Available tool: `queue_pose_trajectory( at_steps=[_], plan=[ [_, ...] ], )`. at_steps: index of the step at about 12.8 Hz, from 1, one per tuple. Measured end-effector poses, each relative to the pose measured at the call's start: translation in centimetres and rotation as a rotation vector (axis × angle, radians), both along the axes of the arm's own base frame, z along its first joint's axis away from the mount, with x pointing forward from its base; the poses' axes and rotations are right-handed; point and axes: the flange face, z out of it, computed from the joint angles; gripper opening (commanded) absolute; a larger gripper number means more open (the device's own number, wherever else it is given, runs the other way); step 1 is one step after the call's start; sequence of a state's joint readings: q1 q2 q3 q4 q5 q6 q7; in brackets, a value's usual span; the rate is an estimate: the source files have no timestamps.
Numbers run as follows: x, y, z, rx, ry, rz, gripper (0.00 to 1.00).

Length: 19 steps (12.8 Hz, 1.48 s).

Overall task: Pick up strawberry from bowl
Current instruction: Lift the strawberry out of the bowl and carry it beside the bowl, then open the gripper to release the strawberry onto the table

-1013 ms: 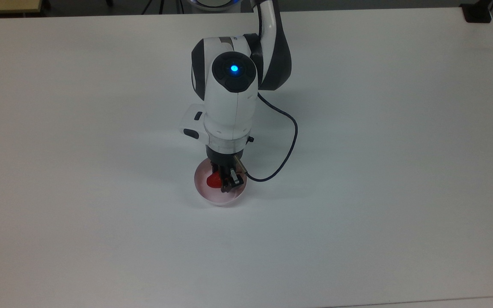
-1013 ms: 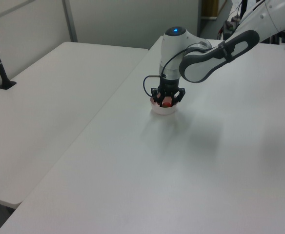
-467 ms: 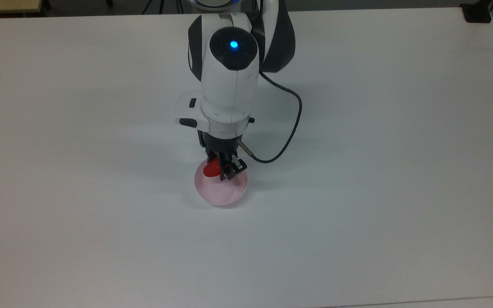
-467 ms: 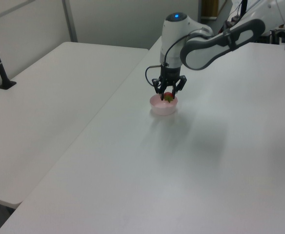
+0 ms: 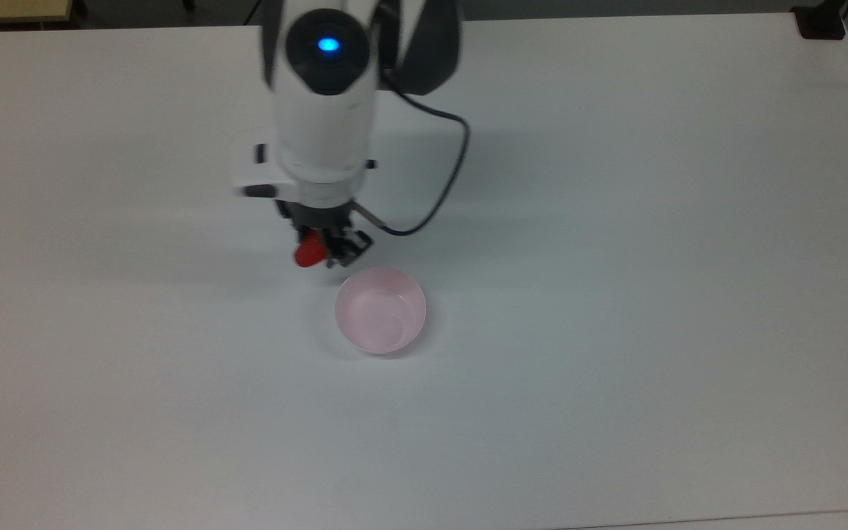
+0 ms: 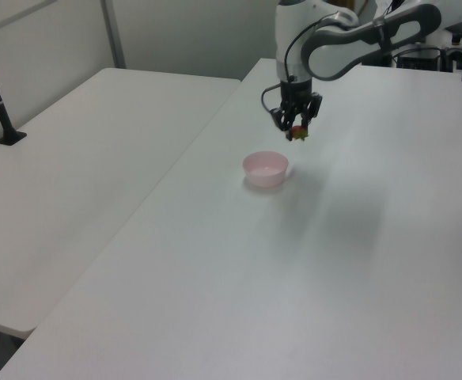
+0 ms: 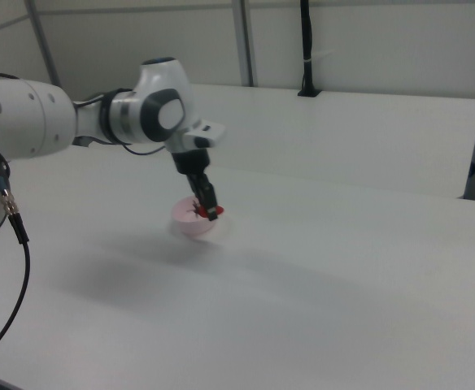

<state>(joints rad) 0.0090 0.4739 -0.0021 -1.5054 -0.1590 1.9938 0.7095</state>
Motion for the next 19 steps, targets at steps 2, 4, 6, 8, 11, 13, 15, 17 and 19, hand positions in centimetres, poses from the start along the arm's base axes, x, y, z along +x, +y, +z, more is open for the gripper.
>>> queue_pose_trajectory(
  at_steps=[2,4,6,8,11,13,15,17,19],
  plan=[
    [-0.6,-6.0,-0.9,0.0,0.044,0.085,0.27],
    [-1.5,-11.7,-2.6,0.004,0.071,0.194,0.27],
    [-2.1,-15.4,-4.0,-0.002,0.045,0.248,0.27],
    [-2.6,-18.1,-5.6,-0.008,0.019,0.261,0.27],
    [-2.9,-20.7,-7.9,-0.011,0.003,0.233,0.54],
    [-3.2,-22.1,-8.7,-0.012,-0.001,0.22,0.97],
    [-3.3,-22.4,-8.7,-0.012,-0.002,0.218,1.0],
    [-3.2,-22.3,-8.6,-0.013,-0.003,0.221,1.0],
    [-2.8,-21.7,-7.9,-0.017,-0.012,0.235,1.0]
  ],
)
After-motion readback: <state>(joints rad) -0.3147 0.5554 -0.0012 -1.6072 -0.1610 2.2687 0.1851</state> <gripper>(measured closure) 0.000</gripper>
